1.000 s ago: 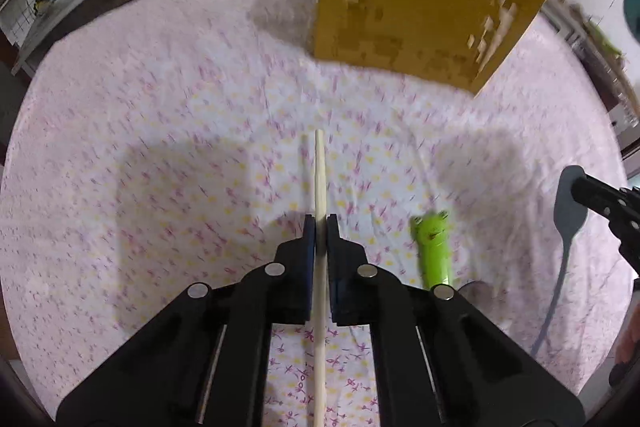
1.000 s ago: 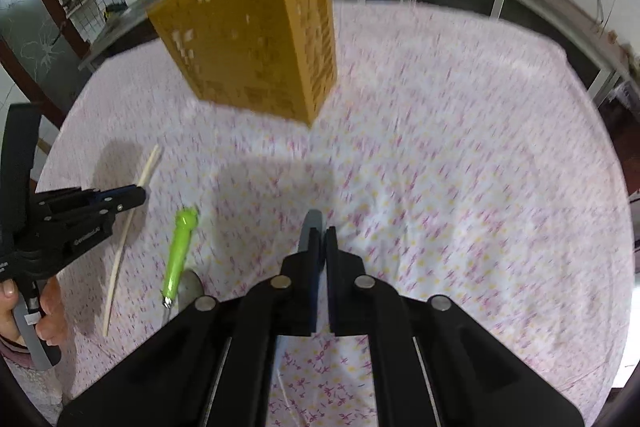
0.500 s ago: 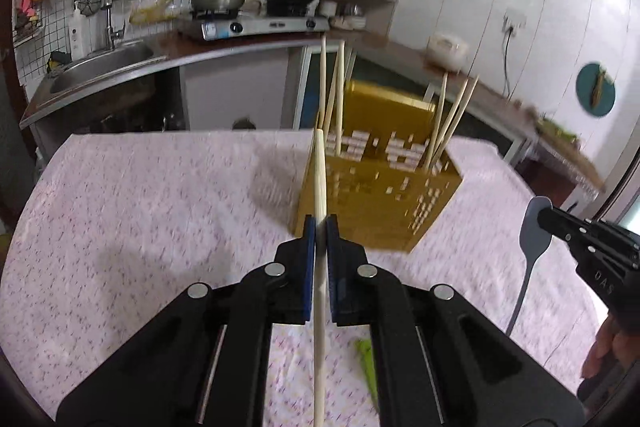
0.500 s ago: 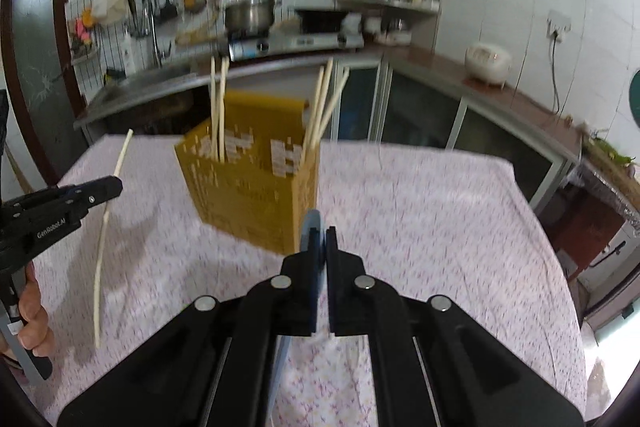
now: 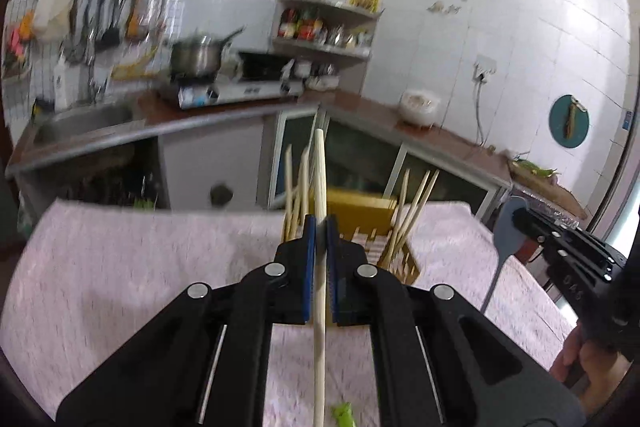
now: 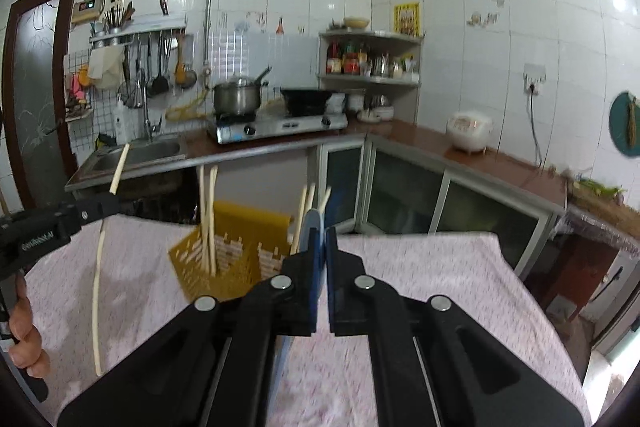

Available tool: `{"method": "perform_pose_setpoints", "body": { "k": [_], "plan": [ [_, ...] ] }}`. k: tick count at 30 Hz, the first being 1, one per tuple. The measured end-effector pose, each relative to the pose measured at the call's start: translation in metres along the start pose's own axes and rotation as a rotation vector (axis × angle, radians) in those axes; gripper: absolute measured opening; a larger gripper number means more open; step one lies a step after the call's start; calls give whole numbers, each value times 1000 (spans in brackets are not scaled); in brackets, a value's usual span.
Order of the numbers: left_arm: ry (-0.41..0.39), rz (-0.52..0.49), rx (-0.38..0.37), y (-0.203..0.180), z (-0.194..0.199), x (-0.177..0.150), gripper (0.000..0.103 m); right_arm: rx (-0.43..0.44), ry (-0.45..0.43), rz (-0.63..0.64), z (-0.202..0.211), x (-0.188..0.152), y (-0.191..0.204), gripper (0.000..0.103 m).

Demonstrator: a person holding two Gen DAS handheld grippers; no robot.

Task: Organize utensils
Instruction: 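Lift the chopstick and spatula and carry both over the yellow holder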

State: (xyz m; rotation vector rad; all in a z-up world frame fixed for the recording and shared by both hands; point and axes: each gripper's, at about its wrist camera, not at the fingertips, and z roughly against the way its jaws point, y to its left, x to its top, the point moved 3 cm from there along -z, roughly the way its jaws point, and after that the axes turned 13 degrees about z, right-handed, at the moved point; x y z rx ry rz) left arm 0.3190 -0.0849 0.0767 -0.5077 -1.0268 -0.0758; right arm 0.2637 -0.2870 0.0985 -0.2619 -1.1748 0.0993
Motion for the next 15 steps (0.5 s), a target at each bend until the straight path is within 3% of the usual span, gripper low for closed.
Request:
{"method": "perform_pose_setpoints", "body": {
  "k": [4, 8, 15],
  "plan": [
    [-144, -76, 2, -19, 0, 26, 4, -36, -76, -7, -4, 19, -4, 3],
    [-260, -62, -42, -29, 1, 50, 4, -78, -169, -28, -8, 43, -10, 3],
    [-349, -59, -146, -37, -19, 74, 4, -116, -252, 22, -21, 69, 0, 3]
  ]
}}
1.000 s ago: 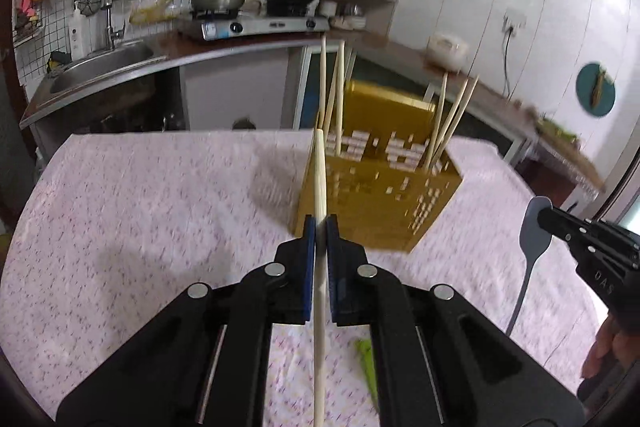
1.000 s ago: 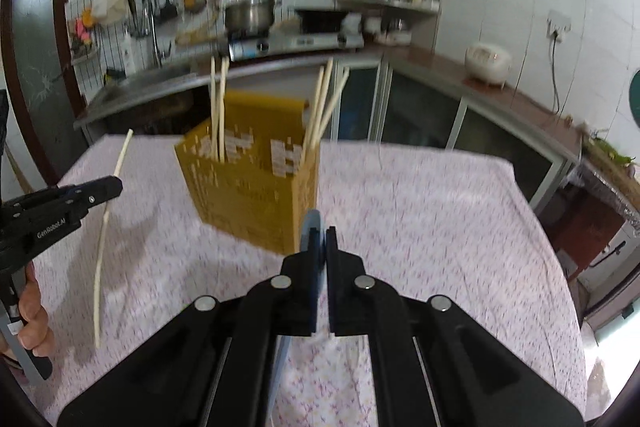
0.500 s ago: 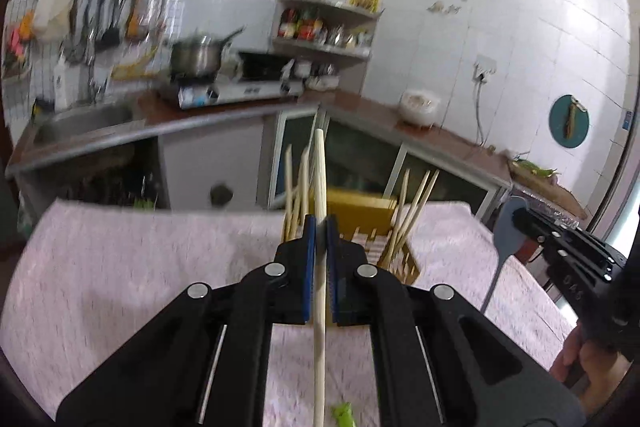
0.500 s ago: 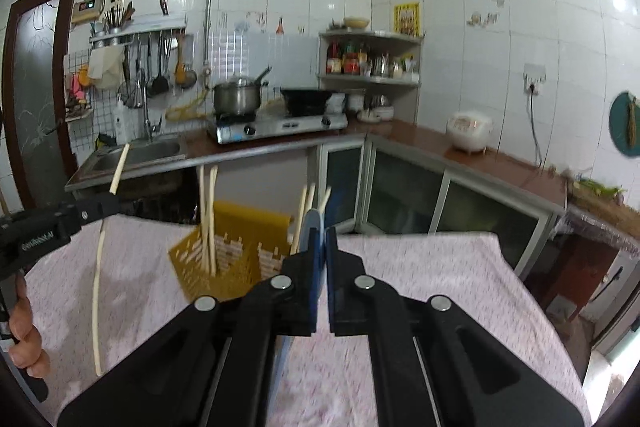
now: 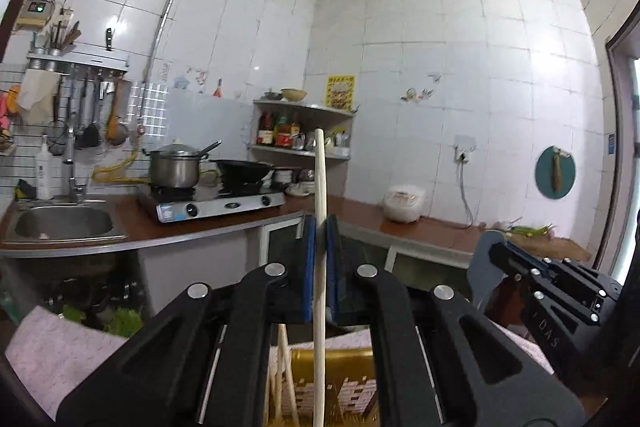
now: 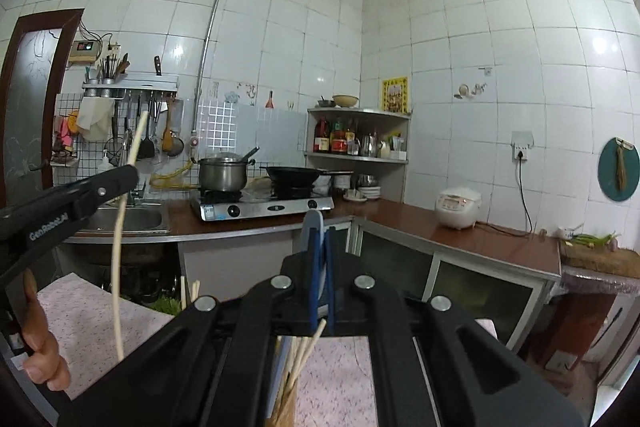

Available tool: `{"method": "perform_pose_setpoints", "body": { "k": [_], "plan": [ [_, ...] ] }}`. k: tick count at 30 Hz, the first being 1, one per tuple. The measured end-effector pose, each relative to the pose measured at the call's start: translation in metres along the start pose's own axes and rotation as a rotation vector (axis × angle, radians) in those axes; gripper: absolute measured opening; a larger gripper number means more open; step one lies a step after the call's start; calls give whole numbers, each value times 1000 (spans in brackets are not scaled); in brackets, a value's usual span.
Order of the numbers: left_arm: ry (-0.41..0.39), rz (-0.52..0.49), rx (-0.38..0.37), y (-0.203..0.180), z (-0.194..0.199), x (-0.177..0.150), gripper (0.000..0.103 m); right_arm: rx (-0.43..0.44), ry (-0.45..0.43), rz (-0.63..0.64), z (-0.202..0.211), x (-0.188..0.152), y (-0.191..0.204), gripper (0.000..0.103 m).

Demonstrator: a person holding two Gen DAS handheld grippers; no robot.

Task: Organize utensils
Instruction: 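Lift the chopstick and spatula and carry both over the yellow holder, then lower the chopstick and spatula into the yellow holder and open the tools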

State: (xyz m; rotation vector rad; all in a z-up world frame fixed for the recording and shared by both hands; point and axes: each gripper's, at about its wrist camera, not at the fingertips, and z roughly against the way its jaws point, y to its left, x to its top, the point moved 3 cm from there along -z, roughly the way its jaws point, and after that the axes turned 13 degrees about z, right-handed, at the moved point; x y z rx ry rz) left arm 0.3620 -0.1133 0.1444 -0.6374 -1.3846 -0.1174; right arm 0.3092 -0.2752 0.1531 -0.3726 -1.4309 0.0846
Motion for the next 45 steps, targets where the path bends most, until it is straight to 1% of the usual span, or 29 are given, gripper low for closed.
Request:
{"method": "perform_pose_setpoints", "body": {
  "k": [3, 5, 9, 11, 15, 17, 22, 25, 27, 32, 37, 41, 43, 45],
  "plan": [
    [-12, 22, -8, 9, -15, -6, 4, 2, 2, 9, -11, -5, 6, 3],
    [-2, 43, -17, 16, -27, -12, 4, 4, 4, 16, -18, -10, 9, 3],
    [13, 55, 2, 28, -48, -24, 4, 0, 6, 38, -32, -20, 14, 3],
    [23, 64, -2, 33, -56, -31, 4, 2, 9, 37, -38, -25, 15, 3],
    [27, 26, 17, 39, -67, -45, 4, 14, 19, 35, -48, -39, 21, 3],
    [46, 30, 11, 44, -71, -54, 4, 20, 26, 40, -53, -47, 27, 3],
    [51, -5, 33, 53, -74, -73, 4, 36, 32, 52, -58, -65, 39, 3],
    [78, 11, 36, 61, -77, -85, 4, 51, 36, 67, -57, -77, 47, 3],
    [93, 4, 44, 65, -78, -92, 4, 65, 44, 66, -56, -85, 50, 3],
    [141, -47, 72, 69, -77, -110, 4, 106, 68, 37, -55, -100, 51, 3],
    [196, -78, 96, 72, -69, -124, 4, 169, 107, -15, -57, -109, 49, 3],
    [214, -97, 115, 69, -58, -132, 4, 211, 132, -45, -59, -115, 48, 3],
    [222, -100, 126, 68, -52, -135, 4, 235, 160, -59, -62, -120, 50, 3],
    [225, -104, 139, 67, -47, -137, 4, 242, 177, -79, -63, -125, 50, 3]
  ]
}}
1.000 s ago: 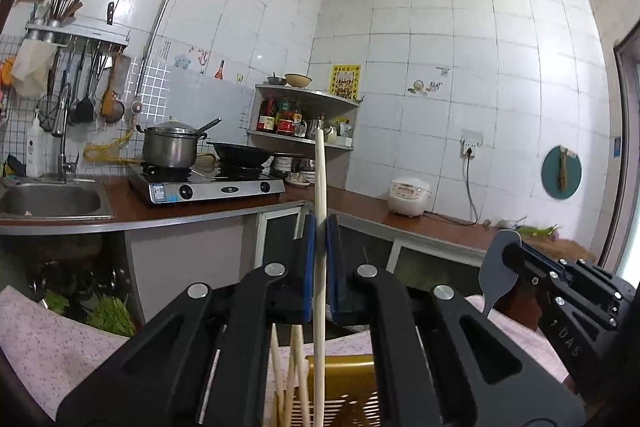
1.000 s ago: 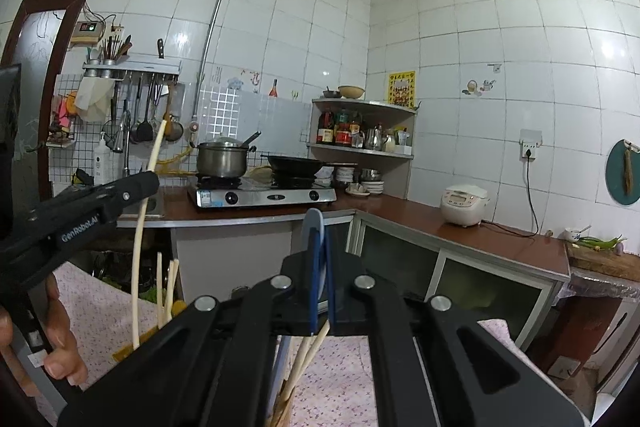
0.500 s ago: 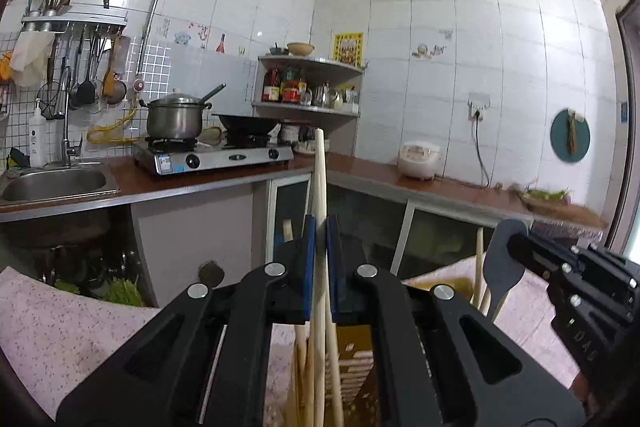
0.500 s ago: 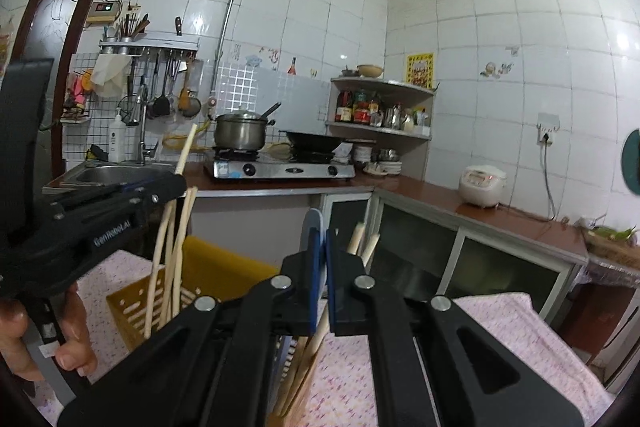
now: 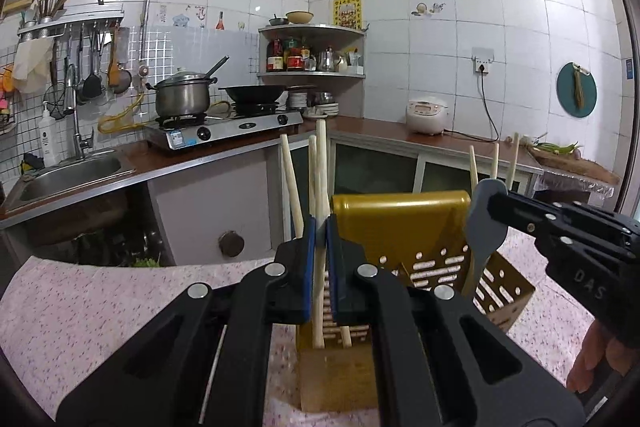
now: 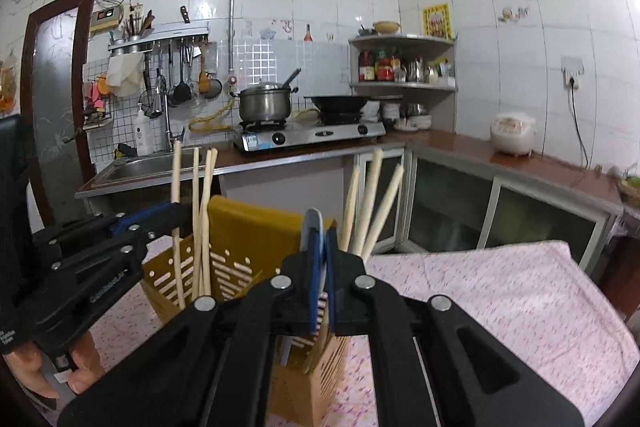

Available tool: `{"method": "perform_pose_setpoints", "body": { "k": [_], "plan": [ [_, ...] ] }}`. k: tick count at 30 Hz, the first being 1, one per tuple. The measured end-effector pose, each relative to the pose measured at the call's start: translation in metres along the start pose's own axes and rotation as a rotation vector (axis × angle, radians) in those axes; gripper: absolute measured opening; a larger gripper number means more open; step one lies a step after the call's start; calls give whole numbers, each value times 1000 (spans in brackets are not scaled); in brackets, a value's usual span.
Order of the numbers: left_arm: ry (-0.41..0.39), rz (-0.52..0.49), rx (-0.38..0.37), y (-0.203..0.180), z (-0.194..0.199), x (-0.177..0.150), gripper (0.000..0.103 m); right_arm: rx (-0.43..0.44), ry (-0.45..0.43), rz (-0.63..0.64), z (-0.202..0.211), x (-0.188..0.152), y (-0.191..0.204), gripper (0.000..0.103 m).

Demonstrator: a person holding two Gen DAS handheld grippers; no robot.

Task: Organize utensils
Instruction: 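Lower the chopstick and spatula into the yellow holder and open the tools, then move both open tools down to the green frog fork and metal spoon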

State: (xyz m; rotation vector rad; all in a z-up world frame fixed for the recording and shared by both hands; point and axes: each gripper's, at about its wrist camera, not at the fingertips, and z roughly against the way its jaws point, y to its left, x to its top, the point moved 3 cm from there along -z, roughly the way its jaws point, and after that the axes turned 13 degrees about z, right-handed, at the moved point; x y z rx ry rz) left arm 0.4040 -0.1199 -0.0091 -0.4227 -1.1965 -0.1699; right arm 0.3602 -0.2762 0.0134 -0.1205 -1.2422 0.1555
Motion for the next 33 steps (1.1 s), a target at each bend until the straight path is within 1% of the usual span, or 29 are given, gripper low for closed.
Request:
{"method": "perform_pose_setpoints", "body": {
  "k": [3, 4, 6, 10, 12, 13, 14, 15, 16, 17, 18, 20, 21, 22, 23, 24, 25, 26, 27, 29, 31, 33],
  "plan": [
    [8, 7, 16, 1, 8, -3, 4, 21, 27, -24, -3, -7, 0, 5],
    [10, 14, 22, 2, 12, -3, 4, 30, 32, -33, -4, -9, 0, 7],
    [17, 29, 28, 4, 17, -1, 4, 54, 44, -61, -5, -13, -2, 7],
    [12, 82, 32, 11, 39, 10, 5, 59, 42, -75, 5, -14, -5, 7],
    [11, 92, 43, 13, 50, 16, 7, 62, 46, -72, 13, -11, -7, 7],
    [17, 96, 54, 14, 55, 19, 12, 65, 50, -73, 16, -9, -8, 7],
    [25, 107, 76, 17, 63, 21, 17, 70, 58, -76, 21, -8, -10, 14],
    [27, 110, 87, 19, 68, 23, 29, 78, 62, -81, 26, -6, -11, 23],
    [30, 113, 102, 20, 75, 24, 44, 78, 58, -84, 31, -4, -12, 41],
    [36, 115, 127, 23, 83, 22, 51, 67, 44, -81, 40, -3, -13, 48],
    [39, 115, 139, 24, 90, 21, 57, 58, 33, -70, 49, -2, -14, 48],
    [66, 112, 160, 26, 103, 14, 61, 60, 39, -63, 61, -2, -15, 48],
    [84, 111, 162, 27, 107, 11, 65, 57, 51, -66, 67, -3, -17, 50],
    [108, 112, 173, 27, 113, 6, 72, 56, 63, -68, 71, -4, -18, 54],
    [126, 117, 181, 27, 119, 1, 76, 51, 83, -68, 77, -7, -19, 62],
    [139, 123, 183, 28, 123, -2, 86, 44, 95, -66, 83, -9, -20, 66],
    [154, 129, 182, 27, 129, -7, 93, 35, 100, -62, 90, -11, -21, 70],
    [169, 129, 181, 26, 135, -12, 95, 28, 102, -58, 96, -13, -21, 75],
    [177, 125, 187, 24, 142, -16, 98, 15, 110, -53, 103, -16, -21, 78],
    [201, 120, 182, 20, 152, -26, 98, 1, 137, -57, 114, -23, -23, 85],
    [236, 121, 174, 14, 159, -35, 98, -5, 157, -68, 122, -29, -25, 87],
    [274, 124, 178, 10, 163, -46, 98, -23, 194, -86, 129, -38, -28, 90]
  ]
}}
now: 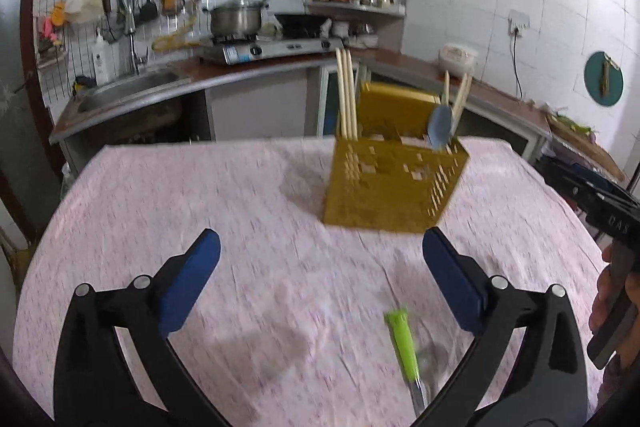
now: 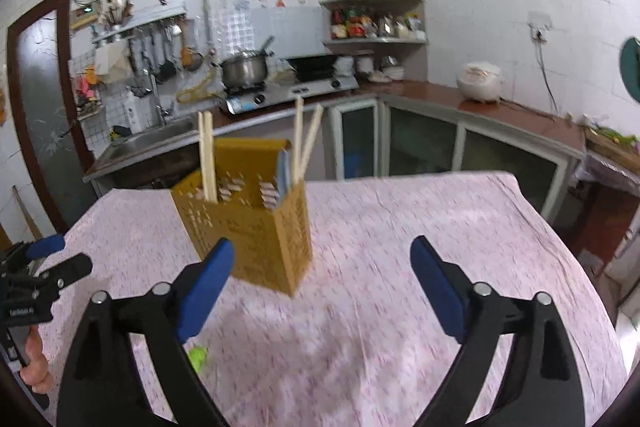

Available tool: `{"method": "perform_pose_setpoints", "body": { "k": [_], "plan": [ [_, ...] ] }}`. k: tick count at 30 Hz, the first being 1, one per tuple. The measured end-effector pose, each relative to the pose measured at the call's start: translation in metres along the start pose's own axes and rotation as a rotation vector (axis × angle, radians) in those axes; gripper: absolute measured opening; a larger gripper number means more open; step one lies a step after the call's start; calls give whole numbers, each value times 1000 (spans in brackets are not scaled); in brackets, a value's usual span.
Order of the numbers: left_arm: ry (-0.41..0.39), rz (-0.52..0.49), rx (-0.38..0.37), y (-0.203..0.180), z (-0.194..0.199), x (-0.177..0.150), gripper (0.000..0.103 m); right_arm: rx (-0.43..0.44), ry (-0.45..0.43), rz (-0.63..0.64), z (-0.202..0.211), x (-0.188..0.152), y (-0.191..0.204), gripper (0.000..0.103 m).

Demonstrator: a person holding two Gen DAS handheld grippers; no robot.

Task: Organize utensils
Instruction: 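Move both open tools down to the green frog fork and metal spoon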

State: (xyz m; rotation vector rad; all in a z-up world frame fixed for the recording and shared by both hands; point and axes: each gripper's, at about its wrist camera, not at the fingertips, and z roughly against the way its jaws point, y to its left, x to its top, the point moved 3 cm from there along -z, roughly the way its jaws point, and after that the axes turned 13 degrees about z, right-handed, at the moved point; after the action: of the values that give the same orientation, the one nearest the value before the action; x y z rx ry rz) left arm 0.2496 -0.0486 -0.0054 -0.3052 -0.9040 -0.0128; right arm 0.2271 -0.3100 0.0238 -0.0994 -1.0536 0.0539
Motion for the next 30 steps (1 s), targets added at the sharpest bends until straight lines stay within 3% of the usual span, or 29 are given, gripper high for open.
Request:
{"method": "perform_pose_setpoints", "body": {
  "k": [7, 13, 17, 20, 23, 26, 27, 30],
  "plan": [
    [212, 12, 16, -5, -21, -39, 98, 15, 256, -55, -19, -49, -18, 94],
    [377, 38, 56, -7, -52, -65, 98, 9, 428, -29, -42, -85, -21, 94],
    [451, -4, 164, -14, -70, -78, 98, -7, 486, 20, -53, -101, -19, 94],
    [490, 9, 179, -20, -79, -78, 98, 1, 510, 7, -57, -106, -21, 94],
    [572, 27, 139, -27, -90, -81, 98, -6, 521, 9, -56, -108, -24, 94],
    [582, 54, 144, -28, -97, -83, 85, -5, 527, 7, -55, -108, -27, 94],
    [587, 58, 146, -28, -100, -83, 72, -8, 529, 4, -55, -108, -28, 94],
    [609, 49, 131, -36, -106, -86, 58, -14, 535, -5, -56, -111, -30, 94]
  ]
}}
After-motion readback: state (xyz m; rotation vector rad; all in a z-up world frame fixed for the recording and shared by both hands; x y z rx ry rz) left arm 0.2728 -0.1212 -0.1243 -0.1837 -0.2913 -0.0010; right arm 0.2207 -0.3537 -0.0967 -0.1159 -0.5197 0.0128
